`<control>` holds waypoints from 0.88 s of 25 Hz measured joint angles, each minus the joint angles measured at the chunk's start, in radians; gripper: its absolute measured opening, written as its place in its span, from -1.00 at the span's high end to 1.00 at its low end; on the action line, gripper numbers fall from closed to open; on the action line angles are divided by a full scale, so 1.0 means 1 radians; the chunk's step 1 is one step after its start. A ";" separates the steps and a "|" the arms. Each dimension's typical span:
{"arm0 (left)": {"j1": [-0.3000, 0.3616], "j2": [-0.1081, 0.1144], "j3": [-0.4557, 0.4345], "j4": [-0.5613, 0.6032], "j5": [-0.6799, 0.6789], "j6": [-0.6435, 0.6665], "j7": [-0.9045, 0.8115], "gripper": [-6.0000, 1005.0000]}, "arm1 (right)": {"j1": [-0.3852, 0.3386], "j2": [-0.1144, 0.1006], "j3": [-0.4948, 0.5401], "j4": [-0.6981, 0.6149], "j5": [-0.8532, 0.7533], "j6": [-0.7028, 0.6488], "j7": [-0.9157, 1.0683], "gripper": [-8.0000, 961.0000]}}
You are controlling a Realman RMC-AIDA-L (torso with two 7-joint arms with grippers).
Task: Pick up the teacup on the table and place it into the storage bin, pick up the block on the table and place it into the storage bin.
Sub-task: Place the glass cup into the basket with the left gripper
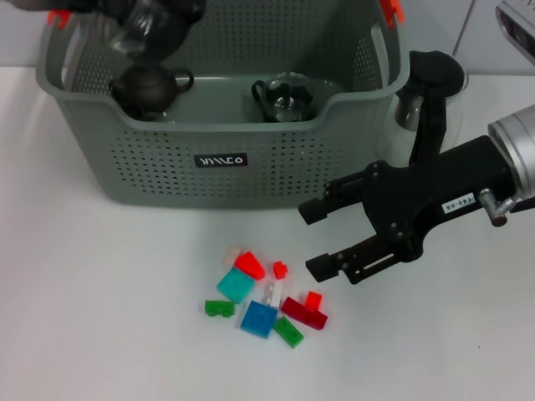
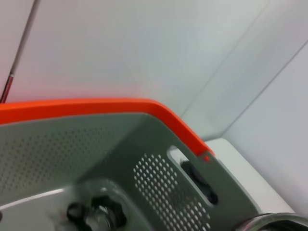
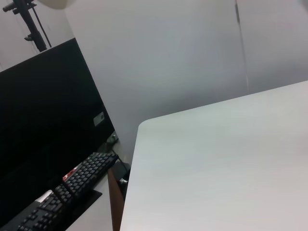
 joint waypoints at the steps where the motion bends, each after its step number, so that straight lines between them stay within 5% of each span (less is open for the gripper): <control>1: -0.006 0.000 0.012 -0.023 -0.001 -0.032 0.008 0.86 | 0.000 0.000 0.000 0.000 0.000 -0.001 0.000 -0.74; 6: -0.032 -0.009 0.101 -0.133 -0.002 -0.219 0.036 0.87 | 0.000 0.000 0.000 0.000 0.000 -0.004 0.002 -0.74; 14: -0.052 -0.056 0.337 -0.218 0.010 -0.515 0.049 0.87 | 0.002 0.000 -0.004 0.000 0.000 -0.007 0.010 -0.74; 22: -0.046 -0.093 0.442 -0.265 0.037 -0.683 0.056 0.87 | 0.000 0.003 -0.002 0.009 -0.002 -0.006 0.005 -0.74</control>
